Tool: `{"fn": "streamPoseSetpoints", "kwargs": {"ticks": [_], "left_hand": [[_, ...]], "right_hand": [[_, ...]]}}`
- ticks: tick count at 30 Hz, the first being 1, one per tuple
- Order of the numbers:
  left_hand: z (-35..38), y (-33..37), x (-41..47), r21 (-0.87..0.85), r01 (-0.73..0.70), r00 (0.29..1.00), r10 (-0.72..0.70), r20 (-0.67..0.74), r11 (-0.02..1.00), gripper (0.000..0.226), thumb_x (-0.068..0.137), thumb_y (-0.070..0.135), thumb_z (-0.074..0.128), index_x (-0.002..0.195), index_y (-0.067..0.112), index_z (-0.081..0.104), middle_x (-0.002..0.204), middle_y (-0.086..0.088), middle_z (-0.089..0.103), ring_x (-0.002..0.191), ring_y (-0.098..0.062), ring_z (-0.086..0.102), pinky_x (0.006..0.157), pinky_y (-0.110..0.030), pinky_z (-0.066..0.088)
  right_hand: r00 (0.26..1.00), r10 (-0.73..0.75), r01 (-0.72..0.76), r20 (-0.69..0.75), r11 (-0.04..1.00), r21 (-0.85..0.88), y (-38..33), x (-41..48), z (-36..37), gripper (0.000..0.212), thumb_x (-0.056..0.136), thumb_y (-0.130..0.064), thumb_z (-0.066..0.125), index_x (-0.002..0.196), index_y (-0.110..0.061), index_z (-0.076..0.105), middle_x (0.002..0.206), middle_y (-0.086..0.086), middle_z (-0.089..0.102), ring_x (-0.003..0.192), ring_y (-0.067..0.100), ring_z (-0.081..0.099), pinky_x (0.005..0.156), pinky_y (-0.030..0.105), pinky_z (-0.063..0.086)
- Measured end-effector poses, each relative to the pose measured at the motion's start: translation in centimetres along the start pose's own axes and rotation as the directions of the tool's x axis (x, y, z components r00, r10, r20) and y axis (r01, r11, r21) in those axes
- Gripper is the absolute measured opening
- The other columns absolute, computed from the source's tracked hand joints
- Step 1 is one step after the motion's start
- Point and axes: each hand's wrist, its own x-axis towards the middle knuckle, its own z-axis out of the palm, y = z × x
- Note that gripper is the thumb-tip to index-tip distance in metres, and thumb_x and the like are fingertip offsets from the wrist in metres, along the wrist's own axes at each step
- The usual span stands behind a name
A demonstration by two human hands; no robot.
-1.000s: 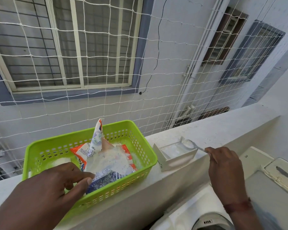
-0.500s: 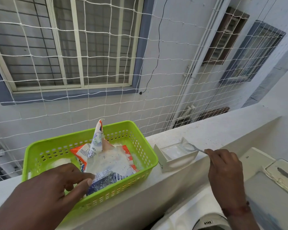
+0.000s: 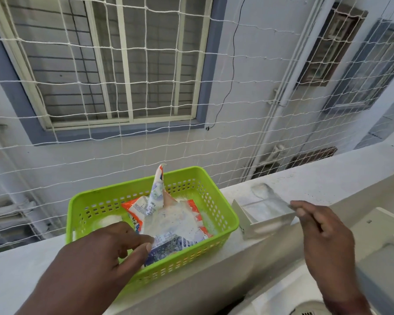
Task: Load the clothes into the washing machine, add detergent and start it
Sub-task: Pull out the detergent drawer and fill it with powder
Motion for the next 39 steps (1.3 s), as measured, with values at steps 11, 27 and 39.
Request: {"fn": "streamPoseSetpoints", "kwargs": {"ticks": [11, 27, 39], "left_hand": [[0.0, 0.2, -0.3, -0.019, -0.015, 1.000, 0.015, -0.024, 1.000, 0.021, 0.083, 0.064, 0.038, 0.101, 0.071, 0.047, 0.105, 0.031, 0.052, 0.089, 0.009, 0.056, 0.070, -0.019, 0.048], [0.0, -0.8, -0.5, 0.101, -0.254, 0.902, 0.273, -0.334, 0.962, 0.040, 0.087, 0.062, 0.044, 0.109, 0.039, 0.068, 0.096, 0.020, 0.063, 0.080, -0.011, 0.065, 0.056, -0.034, 0.054], [6.0, 9.7, -2.1, -0.094, -0.576, 0.773, 0.505, -0.384, 0.812, 0.023, 0.091, 0.051, 0.048, 0.092, 0.042, 0.069, 0.089, 0.027, 0.060, 0.078, 0.012, 0.054, 0.072, -0.002, 0.041]], "right_hand": [[0.786, -0.282, 0.396, 0.550, 0.913, -0.097, -8.8, -0.8, 7.5, 0.027, 0.083, -0.026, 0.047, 0.091, -0.028, 0.074, 0.087, -0.008, 0.068, 0.089, 0.012, 0.062, 0.084, 0.039, 0.049], [0.999, 0.035, -0.037, -0.034, 0.998, -0.056, 0.5, 2.3, 2.9, 0.041, 0.081, -0.042, 0.072, 0.118, -0.028, 0.063, 0.113, -0.012, 0.055, 0.113, 0.016, 0.056, 0.102, 0.043, 0.044], [0.837, 0.513, -0.547, 0.189, 0.789, 0.281, 6.1, 2.2, 2.8, 0.038, 0.078, -0.049, 0.073, 0.075, -0.014, 0.057, 0.078, 0.000, 0.058, 0.073, 0.016, 0.053, 0.069, 0.034, 0.042]]}}
